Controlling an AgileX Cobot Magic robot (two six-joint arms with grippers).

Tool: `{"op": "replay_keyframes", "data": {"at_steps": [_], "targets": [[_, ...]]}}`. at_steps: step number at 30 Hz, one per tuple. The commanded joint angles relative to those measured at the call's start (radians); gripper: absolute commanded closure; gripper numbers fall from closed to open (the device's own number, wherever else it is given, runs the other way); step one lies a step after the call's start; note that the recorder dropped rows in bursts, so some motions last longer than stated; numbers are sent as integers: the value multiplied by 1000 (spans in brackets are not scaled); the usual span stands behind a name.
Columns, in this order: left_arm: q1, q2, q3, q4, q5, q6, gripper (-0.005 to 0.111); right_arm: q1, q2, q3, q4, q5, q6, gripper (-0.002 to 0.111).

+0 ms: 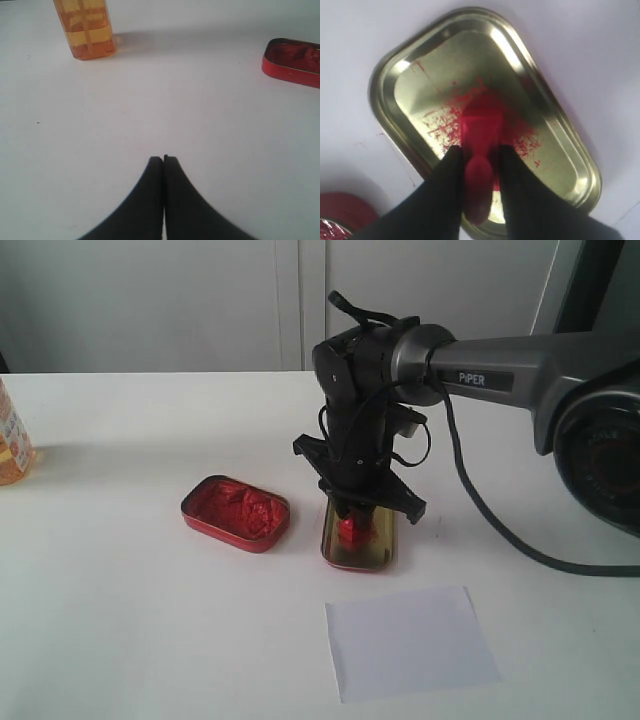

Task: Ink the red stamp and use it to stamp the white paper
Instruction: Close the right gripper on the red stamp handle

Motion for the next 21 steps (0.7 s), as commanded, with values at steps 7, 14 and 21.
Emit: {"op": "replay_keyframes", "data": {"at_steps": [7, 14, 21], "targets": [[1, -4, 4, 0, 1, -2, 107, -7, -1, -4, 3, 16, 1, 108], [1, -4, 4, 0, 1, -2, 107, -7, -1, -4, 1, 15, 1, 108], [1, -4, 4, 0, 1, -2, 107, -7, -41, -4, -3, 8, -41, 108]]}}
